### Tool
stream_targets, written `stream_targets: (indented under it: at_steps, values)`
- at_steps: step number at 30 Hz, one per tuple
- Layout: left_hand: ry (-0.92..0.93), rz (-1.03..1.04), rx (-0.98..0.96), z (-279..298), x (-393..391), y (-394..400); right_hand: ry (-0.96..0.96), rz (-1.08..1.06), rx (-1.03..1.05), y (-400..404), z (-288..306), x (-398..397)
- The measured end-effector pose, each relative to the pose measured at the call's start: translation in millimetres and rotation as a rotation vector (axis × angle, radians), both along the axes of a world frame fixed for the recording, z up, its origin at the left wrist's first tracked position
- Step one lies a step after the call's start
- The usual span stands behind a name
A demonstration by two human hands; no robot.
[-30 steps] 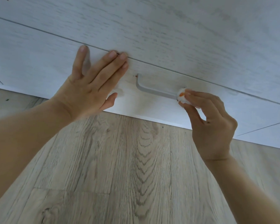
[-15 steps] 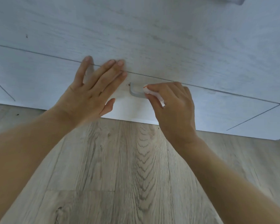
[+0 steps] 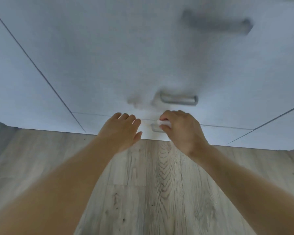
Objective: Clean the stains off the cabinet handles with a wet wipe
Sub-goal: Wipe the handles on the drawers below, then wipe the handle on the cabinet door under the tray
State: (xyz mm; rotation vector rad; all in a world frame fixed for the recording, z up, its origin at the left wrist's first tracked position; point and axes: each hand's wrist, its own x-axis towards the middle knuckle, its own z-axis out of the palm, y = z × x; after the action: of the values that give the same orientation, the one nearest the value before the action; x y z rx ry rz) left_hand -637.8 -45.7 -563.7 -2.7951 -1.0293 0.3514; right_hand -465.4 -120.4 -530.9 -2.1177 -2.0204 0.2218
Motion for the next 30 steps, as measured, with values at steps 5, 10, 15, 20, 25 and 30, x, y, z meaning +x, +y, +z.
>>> stream_targets:
  at_steps: [5,10,15,20,25,30]
  values:
    - [0.041,0.095,-0.071,134,-18,-14,0.019,0.071,-0.13,1,138,-29]
    - [0.016,0.199,-0.086,290,-55,-17,0.054,0.147,-0.139,15,297,-63]
    - [-0.062,0.273,0.025,427,-101,-9,0.04,0.18,-0.104,44,442,-101]
    - [-0.168,0.335,0.139,502,-168,9,0.032,0.218,-0.066,70,525,-152]
    - [-0.144,0.364,0.169,520,-252,30,0.03,0.245,-0.004,91,543,-237]
    - [-0.217,0.249,0.207,508,-328,54,-0.032,0.237,0.028,108,537,-325]
